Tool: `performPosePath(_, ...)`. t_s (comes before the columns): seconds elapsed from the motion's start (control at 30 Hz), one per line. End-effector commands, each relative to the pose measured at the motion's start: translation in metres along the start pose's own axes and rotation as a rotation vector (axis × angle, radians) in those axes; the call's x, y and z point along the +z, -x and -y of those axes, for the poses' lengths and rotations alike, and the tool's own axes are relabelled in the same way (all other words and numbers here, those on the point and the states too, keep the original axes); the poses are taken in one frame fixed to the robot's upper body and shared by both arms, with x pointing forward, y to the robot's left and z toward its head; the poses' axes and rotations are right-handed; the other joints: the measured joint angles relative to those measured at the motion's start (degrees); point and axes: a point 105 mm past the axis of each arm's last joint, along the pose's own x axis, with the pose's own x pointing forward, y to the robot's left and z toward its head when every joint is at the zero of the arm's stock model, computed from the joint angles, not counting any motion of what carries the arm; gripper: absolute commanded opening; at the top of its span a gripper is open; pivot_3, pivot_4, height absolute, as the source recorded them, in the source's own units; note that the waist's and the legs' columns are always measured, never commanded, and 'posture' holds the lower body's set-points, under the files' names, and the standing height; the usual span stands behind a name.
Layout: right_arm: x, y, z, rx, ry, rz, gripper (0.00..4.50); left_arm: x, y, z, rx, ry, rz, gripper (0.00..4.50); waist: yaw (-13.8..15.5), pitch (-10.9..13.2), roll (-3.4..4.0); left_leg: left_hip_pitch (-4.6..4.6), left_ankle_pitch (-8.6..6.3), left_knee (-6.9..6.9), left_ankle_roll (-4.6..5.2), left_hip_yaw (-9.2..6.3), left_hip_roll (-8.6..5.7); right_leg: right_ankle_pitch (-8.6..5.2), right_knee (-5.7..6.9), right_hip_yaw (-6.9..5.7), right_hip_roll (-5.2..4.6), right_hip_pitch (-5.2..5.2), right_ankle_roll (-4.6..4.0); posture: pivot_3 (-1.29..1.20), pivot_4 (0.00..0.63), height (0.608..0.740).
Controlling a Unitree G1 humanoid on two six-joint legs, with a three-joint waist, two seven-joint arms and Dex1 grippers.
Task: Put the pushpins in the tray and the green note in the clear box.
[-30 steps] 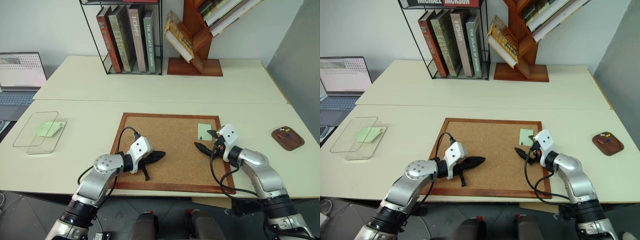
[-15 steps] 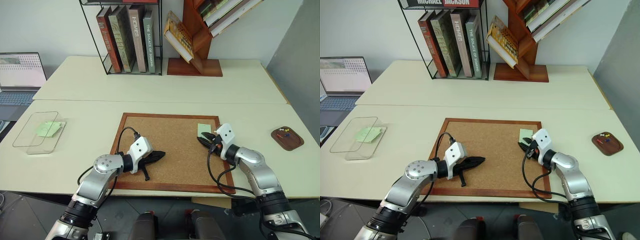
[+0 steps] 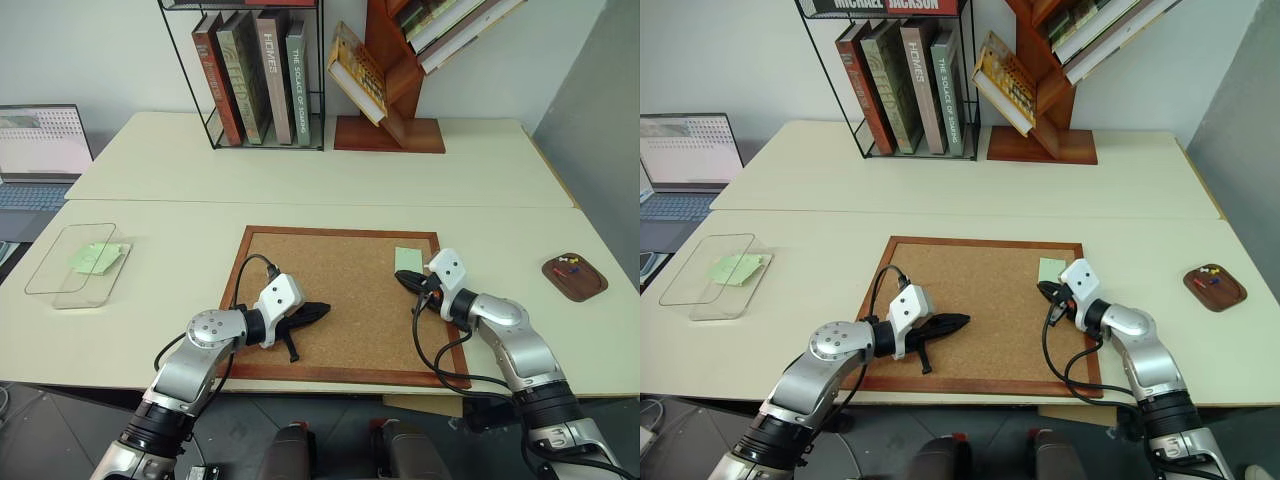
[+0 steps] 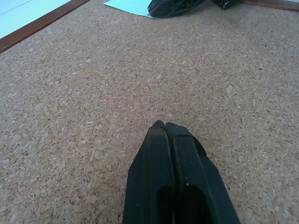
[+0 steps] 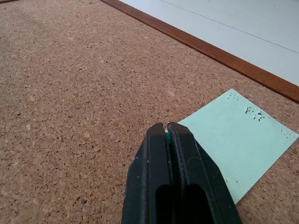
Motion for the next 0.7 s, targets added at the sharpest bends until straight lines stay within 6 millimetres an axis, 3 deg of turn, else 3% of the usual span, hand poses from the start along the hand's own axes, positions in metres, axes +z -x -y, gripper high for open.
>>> performPosePath(0.03, 0.022, -0.001, -0.004, 0.023, 0.032, 0.095, 0.0, -0.02, 0.002, 0.008, -0.021, 0.032, -0.077, 0.0, 0.0, 0.0, 0.0, 0.0, 0.0, 0.0, 0.0, 0.0, 0.0, 0.0, 0.0, 0.0, 0.0, 0.0, 0.0, 0.0, 0.15, 0.74)
performPosePath(0.47, 0.06, 0.004, -0.003, 0.005, 0.066, 0.225, 0.0, -0.019, 0.0, 0.01, -0.027, 0.033, -0.075, 0.0, -0.2, 0.0, 0.0, -0.02, 0.0, -0.02, 0.0, -0.01, 0.01, 0.0, 0.03, 0.0, 0.01, -0.05, 0.0, 0.0, 0.15, 0.74)
performPosePath(0.7, 0.069, 0.01, -0.001, -0.001, 0.072, 0.243, 0.0, -0.02, -0.001, 0.011, -0.03, 0.037, -0.074, 0.0, -0.1, 0.0, 0.0, -0.04, 0.0, -0.01, 0.0, 0.02, -0.01, 0.0, -0.01, 0.01, -0.01, -0.05, 0.0, 0.0, 0.15, 0.74)
